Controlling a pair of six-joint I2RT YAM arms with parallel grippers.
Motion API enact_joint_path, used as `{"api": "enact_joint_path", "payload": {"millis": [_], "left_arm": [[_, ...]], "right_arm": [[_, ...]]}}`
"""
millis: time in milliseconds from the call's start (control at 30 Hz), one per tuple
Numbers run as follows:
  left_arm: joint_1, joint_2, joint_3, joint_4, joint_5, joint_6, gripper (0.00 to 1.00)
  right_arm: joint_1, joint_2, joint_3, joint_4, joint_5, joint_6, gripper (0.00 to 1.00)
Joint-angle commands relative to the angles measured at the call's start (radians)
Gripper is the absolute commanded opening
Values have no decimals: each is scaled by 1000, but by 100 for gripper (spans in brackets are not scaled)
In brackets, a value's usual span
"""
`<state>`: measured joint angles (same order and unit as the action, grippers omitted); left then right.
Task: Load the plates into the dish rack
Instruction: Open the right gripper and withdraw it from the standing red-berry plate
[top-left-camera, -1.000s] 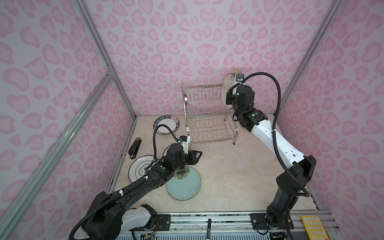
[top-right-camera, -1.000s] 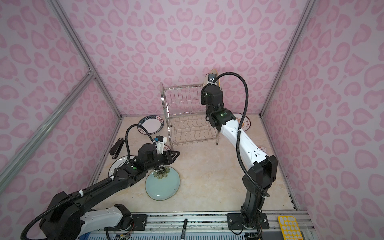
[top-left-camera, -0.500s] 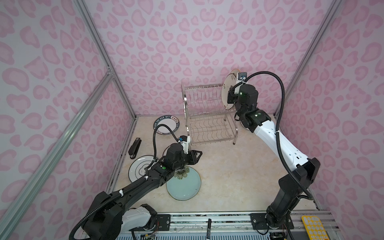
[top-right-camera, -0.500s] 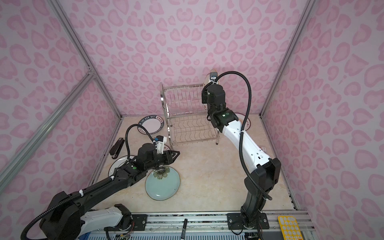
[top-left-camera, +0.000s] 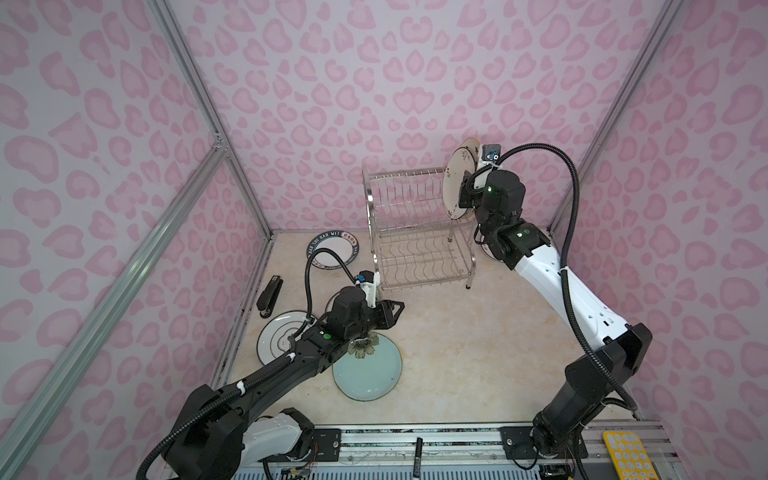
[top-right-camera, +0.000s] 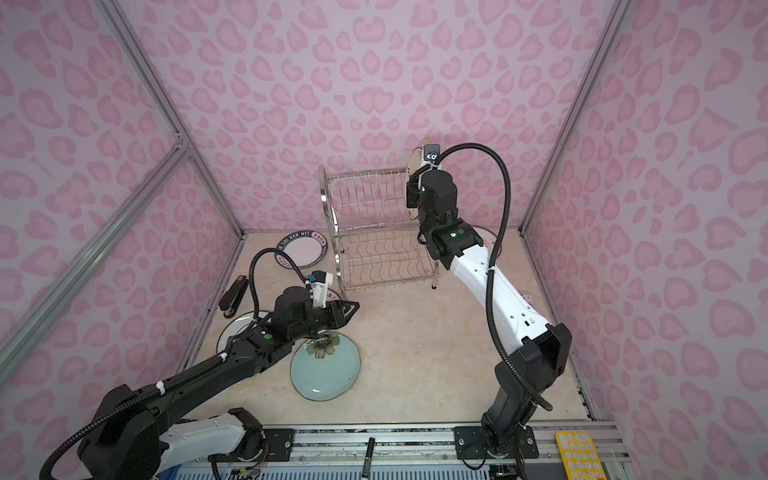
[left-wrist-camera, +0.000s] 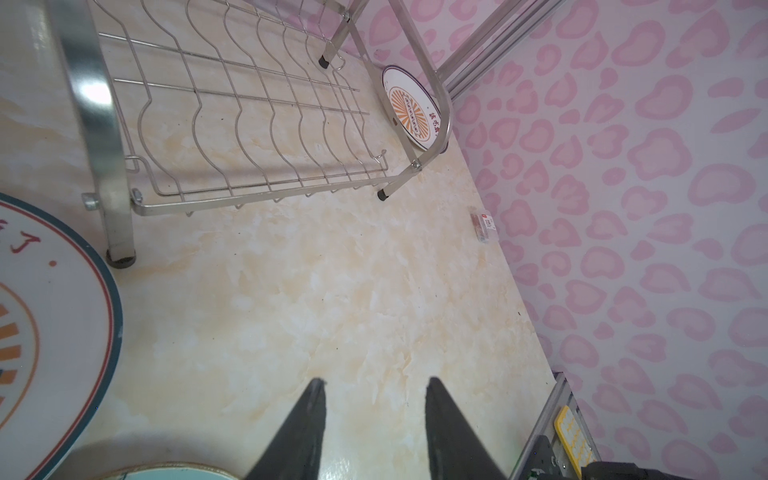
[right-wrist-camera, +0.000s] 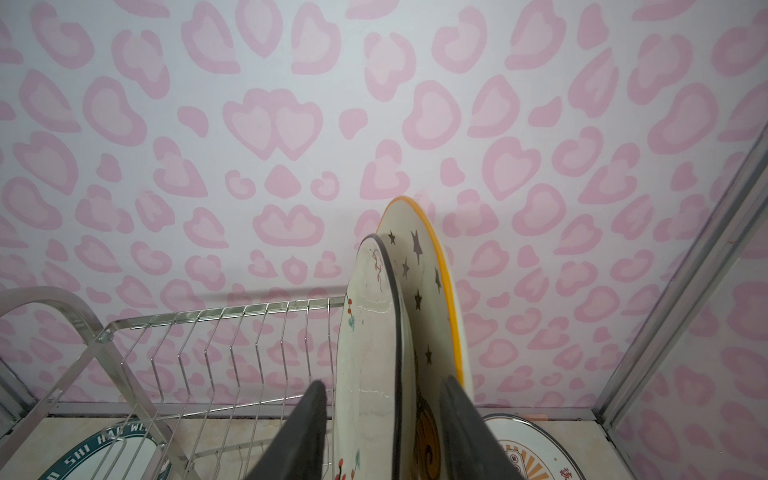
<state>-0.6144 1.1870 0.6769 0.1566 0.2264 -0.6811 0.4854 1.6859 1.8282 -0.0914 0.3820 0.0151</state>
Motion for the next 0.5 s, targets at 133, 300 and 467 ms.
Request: {"api": "enact_joint_path", "payload": {"millis": [133, 300, 467], "left_arm": [[1, -52, -7, 3, -88, 15, 42], [1, -119, 8, -72, -176, 60, 43], [1, -160, 26, -140, -238, 100, 45]], "right_arm": [[4, -73, -60, 62, -9, 7, 46], [-5, -163, -146, 117, -47, 28, 49], [-49, -241, -217, 129, -122, 89, 49]]}}
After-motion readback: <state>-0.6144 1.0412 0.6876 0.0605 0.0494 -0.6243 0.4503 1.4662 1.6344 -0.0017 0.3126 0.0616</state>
